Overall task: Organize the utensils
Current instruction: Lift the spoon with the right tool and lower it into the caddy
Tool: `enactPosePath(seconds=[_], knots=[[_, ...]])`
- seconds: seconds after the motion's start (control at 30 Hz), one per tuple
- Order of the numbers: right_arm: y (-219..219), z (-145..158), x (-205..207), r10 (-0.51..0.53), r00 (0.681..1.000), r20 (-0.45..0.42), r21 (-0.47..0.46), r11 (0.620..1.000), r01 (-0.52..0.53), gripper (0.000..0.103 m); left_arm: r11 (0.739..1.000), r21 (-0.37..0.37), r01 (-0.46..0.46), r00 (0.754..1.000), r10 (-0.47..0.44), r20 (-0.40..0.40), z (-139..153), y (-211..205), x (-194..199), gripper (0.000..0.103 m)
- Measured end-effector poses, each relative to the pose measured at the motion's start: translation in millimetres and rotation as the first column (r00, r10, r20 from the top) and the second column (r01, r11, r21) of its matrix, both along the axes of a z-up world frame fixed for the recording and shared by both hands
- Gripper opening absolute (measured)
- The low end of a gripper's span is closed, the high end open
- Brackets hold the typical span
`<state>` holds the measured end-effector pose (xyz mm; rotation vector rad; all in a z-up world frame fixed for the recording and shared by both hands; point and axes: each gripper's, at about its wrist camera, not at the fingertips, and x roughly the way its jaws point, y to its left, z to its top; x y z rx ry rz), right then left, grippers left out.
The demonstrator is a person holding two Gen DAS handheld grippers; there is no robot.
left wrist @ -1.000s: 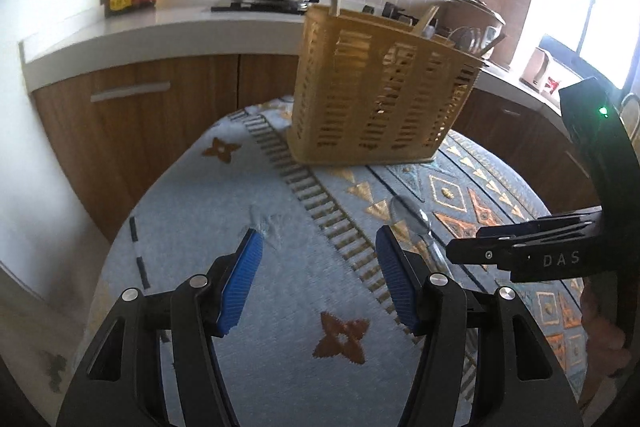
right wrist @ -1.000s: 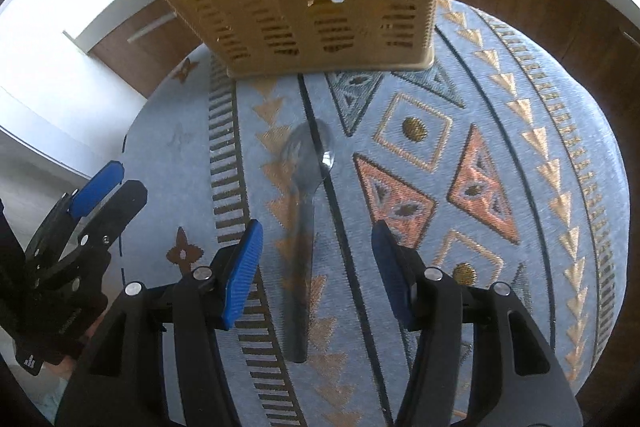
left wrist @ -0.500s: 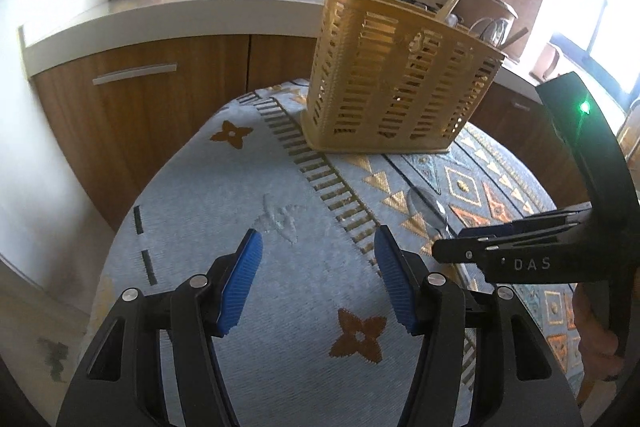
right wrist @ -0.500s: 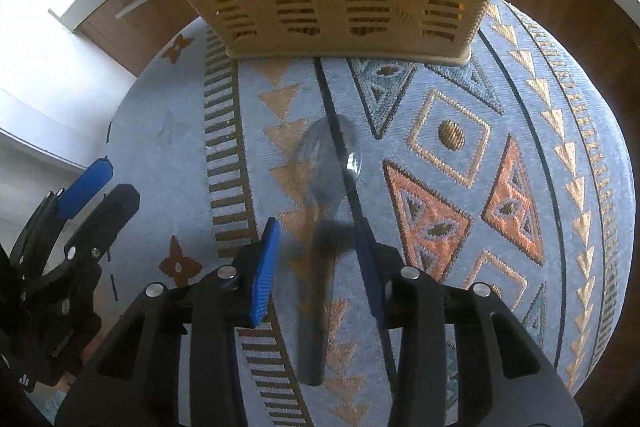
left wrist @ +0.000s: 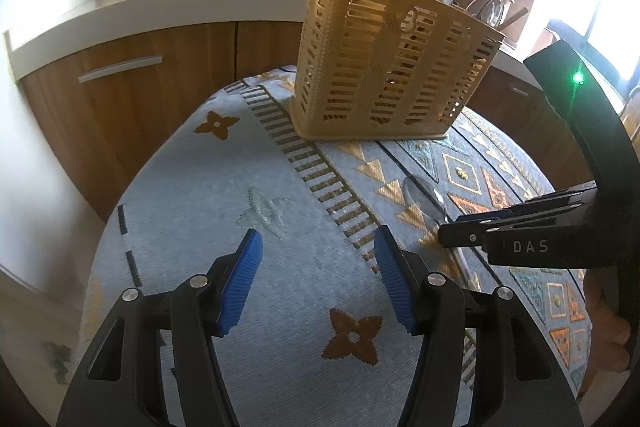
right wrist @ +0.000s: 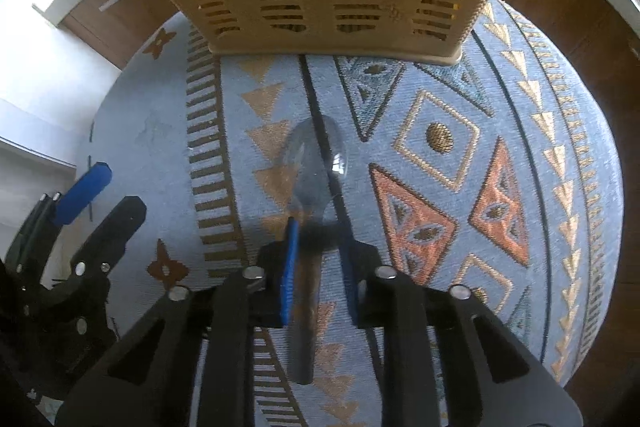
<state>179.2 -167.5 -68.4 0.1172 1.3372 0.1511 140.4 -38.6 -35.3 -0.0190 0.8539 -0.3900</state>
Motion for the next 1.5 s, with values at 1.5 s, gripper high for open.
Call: enactPosePath(seconds=[1.5], knots=[[-74,199,-48,-0.299,0.518,0.801,0.346,0.938,0.005,0.01,0.991,-0.125,-0.044,0.936,0.085,0.341,48,-14,-2,0.047]])
